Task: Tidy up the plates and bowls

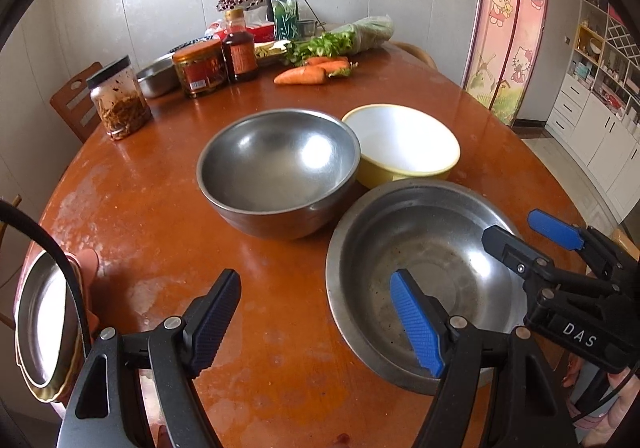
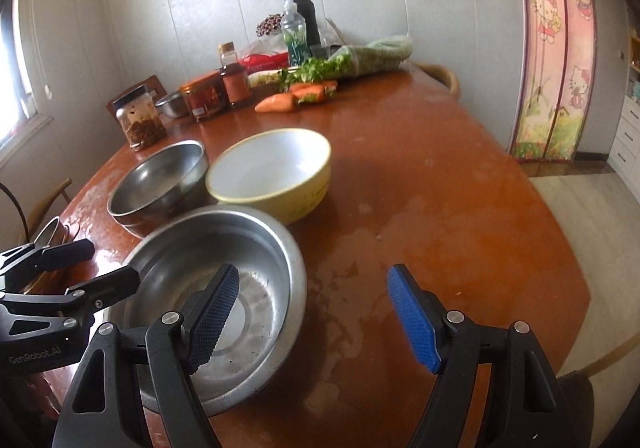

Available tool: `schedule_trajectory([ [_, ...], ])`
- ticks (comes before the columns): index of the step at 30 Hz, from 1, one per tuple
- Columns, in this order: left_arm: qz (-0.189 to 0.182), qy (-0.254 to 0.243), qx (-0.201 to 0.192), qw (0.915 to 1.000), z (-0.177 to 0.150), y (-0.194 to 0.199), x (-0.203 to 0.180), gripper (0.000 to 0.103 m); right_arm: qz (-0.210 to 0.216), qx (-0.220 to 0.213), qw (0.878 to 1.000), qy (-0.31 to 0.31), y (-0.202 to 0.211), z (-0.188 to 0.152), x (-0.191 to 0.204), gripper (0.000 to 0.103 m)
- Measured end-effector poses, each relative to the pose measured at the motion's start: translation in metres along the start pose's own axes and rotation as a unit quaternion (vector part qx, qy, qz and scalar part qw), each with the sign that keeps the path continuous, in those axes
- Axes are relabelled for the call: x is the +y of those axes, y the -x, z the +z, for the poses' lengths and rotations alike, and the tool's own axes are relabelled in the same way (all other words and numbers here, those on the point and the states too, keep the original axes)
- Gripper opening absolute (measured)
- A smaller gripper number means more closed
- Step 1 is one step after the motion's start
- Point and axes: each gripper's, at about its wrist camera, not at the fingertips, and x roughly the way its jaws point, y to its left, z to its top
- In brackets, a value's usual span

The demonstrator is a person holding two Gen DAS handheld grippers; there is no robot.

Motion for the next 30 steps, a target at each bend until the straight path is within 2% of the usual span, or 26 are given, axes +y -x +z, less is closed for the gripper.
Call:
schedule_trajectory([
  [4, -0.007, -0.003, 0.011, 0.9999, -0.003, -0.006, -0.002, 0.077, 0.008, 0.003, 1.000, -0.003, -0.004, -0.003, 0.002, 0.078],
  [12, -0.016, -0.011, 0.021, 0.9996, -0.008, -0.012, -0.008, 0.077, 0.012, 0.002, 1.000, 0.014, -0.005, -0.007, 0.012, 0.039],
  [15, -0.020, -0.011, 0.029, 0.9993, -0.010, -0.015, -0.009, 0.077, 0.014, -0.004, 1.000, 0.020, -0.002, -0.008, 0.016, 0.030],
  [17, -0.025, -0.008, 0.031, 0.9992, -0.012, -0.016, -0.009, 0.073, 0.011, -0.007, 1.000, 0.024, -0.001, -0.008, 0.020, 0.029],
  [19, -0.035, -0.002, 0.038, 0.9987, -0.015, -0.019, -0.009, 0.055, 0.014, -0.009, 1.000, 0.025, 0.001, -0.008, 0.022, 0.028],
  [22, -0.045, 0.003, 0.045, 0.9979, -0.017, -0.021, -0.007, 0.038, 0.011, -0.009, 0.999, 0.030, 0.003, -0.008, 0.028, 0.028],
  [30, -0.059, 0.019, 0.032, 0.9976, -0.019, -0.007, 0.007, 0.038, 0.017, -0.006, 0.999, 0.035, 0.008, -0.008, 0.041, 0.028],
])
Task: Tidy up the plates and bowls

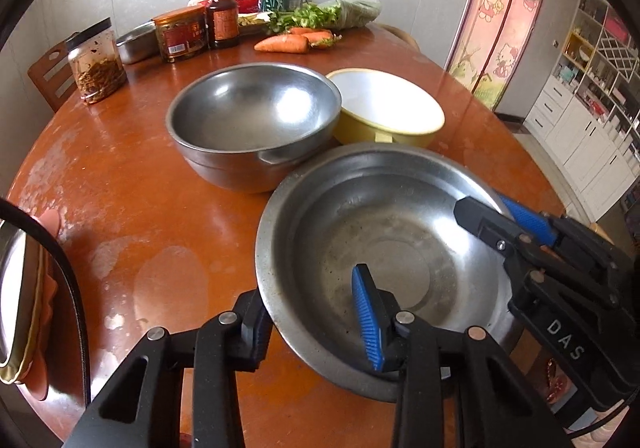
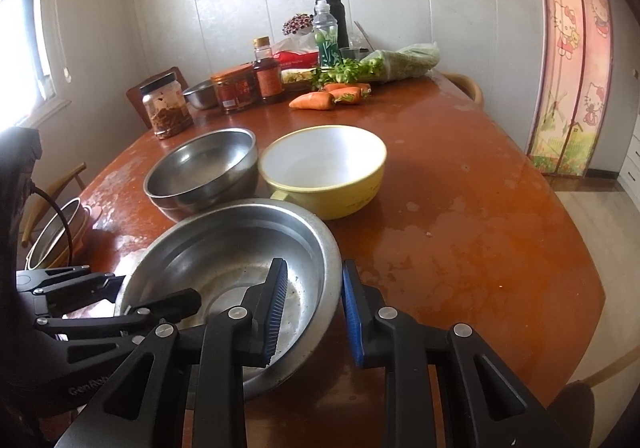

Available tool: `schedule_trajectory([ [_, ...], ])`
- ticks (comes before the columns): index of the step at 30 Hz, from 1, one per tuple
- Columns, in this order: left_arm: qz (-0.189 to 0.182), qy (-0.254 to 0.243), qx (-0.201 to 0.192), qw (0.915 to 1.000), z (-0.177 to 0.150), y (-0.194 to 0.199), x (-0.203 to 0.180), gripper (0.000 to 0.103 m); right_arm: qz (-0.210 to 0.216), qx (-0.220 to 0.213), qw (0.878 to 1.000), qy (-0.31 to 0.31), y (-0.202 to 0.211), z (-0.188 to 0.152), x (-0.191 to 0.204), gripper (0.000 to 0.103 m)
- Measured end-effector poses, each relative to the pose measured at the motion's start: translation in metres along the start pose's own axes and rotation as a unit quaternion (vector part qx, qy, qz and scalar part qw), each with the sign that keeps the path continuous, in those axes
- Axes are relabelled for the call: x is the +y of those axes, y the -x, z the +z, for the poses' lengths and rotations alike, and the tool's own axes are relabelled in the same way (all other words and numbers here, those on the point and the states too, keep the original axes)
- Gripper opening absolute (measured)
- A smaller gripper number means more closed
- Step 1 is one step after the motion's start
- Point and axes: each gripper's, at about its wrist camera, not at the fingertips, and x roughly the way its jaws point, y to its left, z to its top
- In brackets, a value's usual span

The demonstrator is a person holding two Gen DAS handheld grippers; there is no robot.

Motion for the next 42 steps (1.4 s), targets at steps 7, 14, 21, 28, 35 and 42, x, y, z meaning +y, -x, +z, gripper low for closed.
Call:
schedule_trajectory([
  [7, 0.012, 0.008, -0.019, 0.9997, -0.007, 0.023, 0.013, 0.038, 0.009, -0.011, 1.000, 0.023, 0.013, 0.002, 0.022, 0.028],
  [14, 0.024, 0.012, -0.034, 0.9991, -0.020, 0.046, 0.023, 0.038, 0.019, -0.017, 0.999, 0.043, 0.026, -0.001, 0.042, 0.028],
  [21, 0.034, 0.014, -0.043, 0.9984, -0.033, 0.060, 0.032, 0.038, 0.021, -0.013, 0.998, 0.064, 0.036, -0.011, 0.061, 0.028],
  [28, 0.039, 0.018, -0.035, 0.9984, -0.044, 0.058, 0.039, 0.038, 0.017, 0.000, 0.997, 0.081, 0.037, -0.021, 0.074, 0.029],
  [35, 0.040, 0.015, -0.022, 0.9989, -0.051, 0.047, 0.038, 0.038, 0.021, 0.011, 0.996, 0.083, 0.031, -0.027, 0.074, 0.029],
  [42, 0.040, 0.015, -0.017, 0.9989, -0.053, 0.041, 0.037, 0.038, 0.024, 0.020, 0.996, 0.079, 0.023, -0.030, 0.071, 0.029],
])
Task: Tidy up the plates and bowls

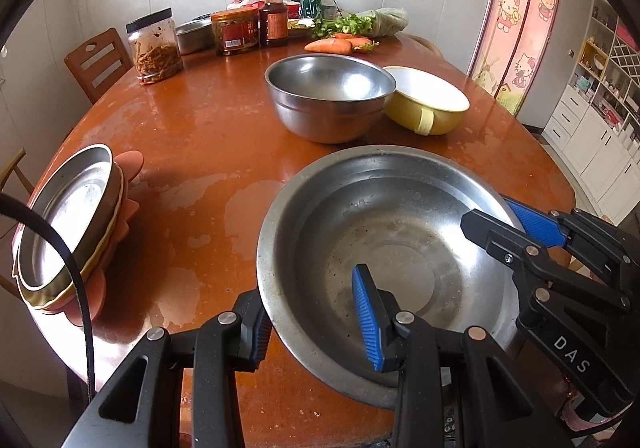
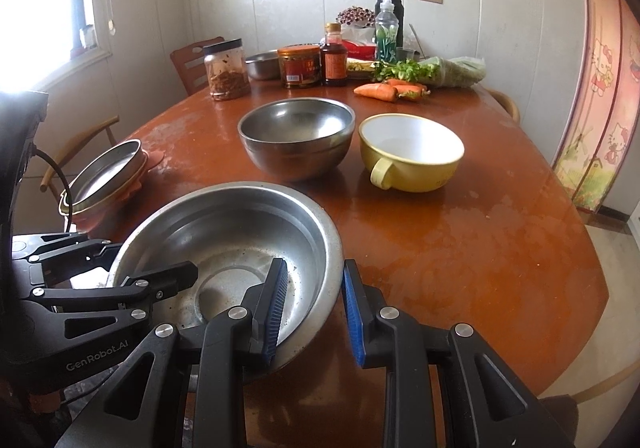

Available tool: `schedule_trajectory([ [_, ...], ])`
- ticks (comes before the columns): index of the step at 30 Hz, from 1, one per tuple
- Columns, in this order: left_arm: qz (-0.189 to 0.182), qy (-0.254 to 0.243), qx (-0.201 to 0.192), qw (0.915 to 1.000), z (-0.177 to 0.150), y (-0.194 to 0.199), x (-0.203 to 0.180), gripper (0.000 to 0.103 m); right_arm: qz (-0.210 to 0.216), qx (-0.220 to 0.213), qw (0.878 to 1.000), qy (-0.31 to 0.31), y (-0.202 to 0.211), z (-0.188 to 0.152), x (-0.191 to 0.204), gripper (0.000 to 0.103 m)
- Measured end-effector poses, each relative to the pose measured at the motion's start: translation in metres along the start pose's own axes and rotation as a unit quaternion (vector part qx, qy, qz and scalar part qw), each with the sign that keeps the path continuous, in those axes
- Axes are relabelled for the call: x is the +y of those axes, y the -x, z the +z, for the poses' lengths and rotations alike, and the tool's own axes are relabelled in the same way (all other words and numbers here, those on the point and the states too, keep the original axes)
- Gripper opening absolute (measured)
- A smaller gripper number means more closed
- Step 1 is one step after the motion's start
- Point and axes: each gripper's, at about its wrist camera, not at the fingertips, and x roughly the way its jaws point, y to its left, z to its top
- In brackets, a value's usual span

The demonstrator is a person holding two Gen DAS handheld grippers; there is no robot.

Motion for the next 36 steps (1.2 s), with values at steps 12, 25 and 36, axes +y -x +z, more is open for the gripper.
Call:
schedule_trajectory([
  [12, -0.006, -0.003, 0.003, 1.0000, 0.002, -0.009, -0.006, 0.038, -0.001, 0.005, 1.000, -0.014, -0.007, -0.003, -0.011, 0.030],
  [25, -0.003, 0.008, 0.000, 1.0000, 0.005, -0.013, -0.004, 0.038, 0.016, -0.004, 0.999, -0.032, -0.012, -0.002, -0.016, 0.033],
  [36, -0.006, 0.004, -0.004, 1.0000, 0.005, -0.010, -0.004, 0.038, 0.042, -0.008, 0.998, -0.048, -0.008, 0.000, -0.016, 0.061],
])
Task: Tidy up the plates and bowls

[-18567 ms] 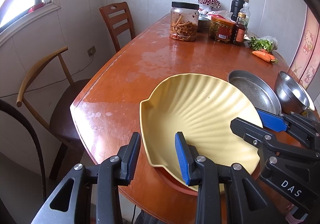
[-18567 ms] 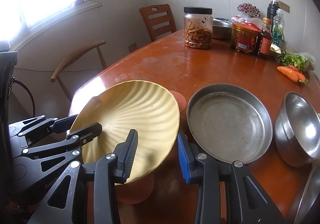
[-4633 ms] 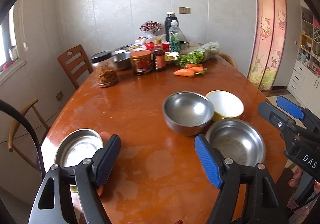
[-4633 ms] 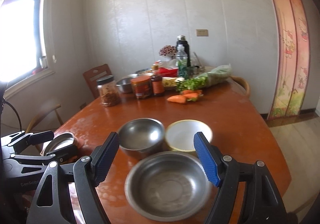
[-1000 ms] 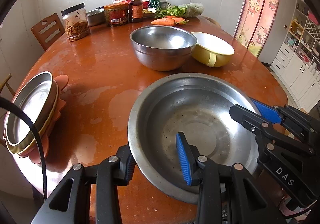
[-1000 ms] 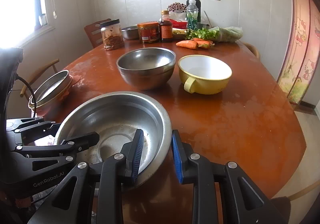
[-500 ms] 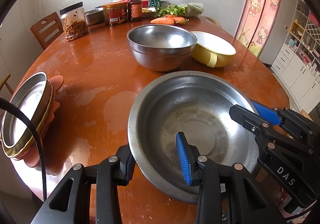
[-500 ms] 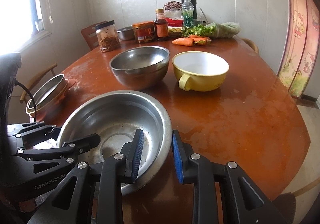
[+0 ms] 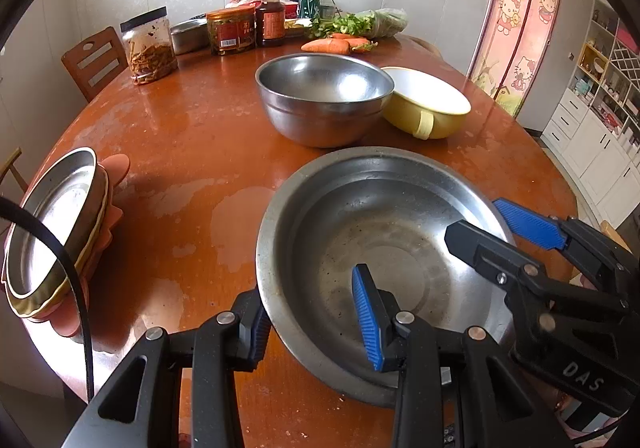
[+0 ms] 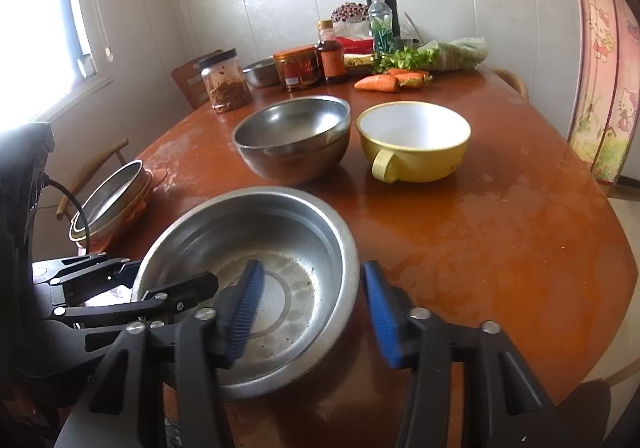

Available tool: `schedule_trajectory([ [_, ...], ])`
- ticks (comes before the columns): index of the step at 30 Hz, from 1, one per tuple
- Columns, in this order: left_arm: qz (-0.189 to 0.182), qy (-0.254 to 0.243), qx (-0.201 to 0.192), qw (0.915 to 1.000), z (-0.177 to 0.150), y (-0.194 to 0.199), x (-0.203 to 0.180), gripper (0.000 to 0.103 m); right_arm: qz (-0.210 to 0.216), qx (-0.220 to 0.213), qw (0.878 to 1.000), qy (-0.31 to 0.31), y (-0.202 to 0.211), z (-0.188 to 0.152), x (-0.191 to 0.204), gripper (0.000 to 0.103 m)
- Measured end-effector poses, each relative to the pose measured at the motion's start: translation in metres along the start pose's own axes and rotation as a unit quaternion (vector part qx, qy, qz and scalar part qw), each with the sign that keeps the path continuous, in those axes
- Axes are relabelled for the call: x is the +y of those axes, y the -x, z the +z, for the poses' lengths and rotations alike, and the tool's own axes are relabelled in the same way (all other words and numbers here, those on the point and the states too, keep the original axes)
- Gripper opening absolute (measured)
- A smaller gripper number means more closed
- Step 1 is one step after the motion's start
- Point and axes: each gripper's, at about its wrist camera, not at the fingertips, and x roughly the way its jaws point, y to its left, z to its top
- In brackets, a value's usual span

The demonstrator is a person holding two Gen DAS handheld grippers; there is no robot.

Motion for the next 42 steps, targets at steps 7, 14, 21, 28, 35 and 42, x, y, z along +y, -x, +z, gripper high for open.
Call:
schedule_trajectory([
  [7, -0.004, 0.000, -0.004, 1.0000, 0.001, 0.003, 0.002, 0.038, -0.004, -0.017, 1.000, 0.007, 0.005, 0.003, 0.000, 0.070],
  [14, -0.010, -0.006, -0.009, 0.9999, 0.010, 0.007, 0.006, 0.040, 0.016, -0.039, 0.999, -0.021, 0.013, 0.018, -0.013, 0.080],
  [21, -0.015, -0.016, -0.004, 0.9998, 0.020, 0.011, 0.009, 0.042, 0.076, -0.037, 0.993, -0.076, 0.012, 0.043, -0.029, 0.090],
  [28, -0.020, -0.021, -0.003, 0.9996, 0.031, 0.016, 0.017, 0.045, 0.118, -0.021, 0.984, -0.135, 0.002, 0.068, -0.035, 0.102],
  [35, -0.016, -0.008, -0.008, 0.9998, 0.055, 0.016, 0.032, 0.046, 0.130, 0.018, 0.977, -0.171, -0.017, 0.092, -0.037, 0.102],
  [42, -0.005, 0.017, -0.006, 0.9998, 0.086, 0.006, 0.046, 0.052, 0.106, 0.073, 0.973, -0.193, -0.048, 0.109, -0.036, 0.102],
])
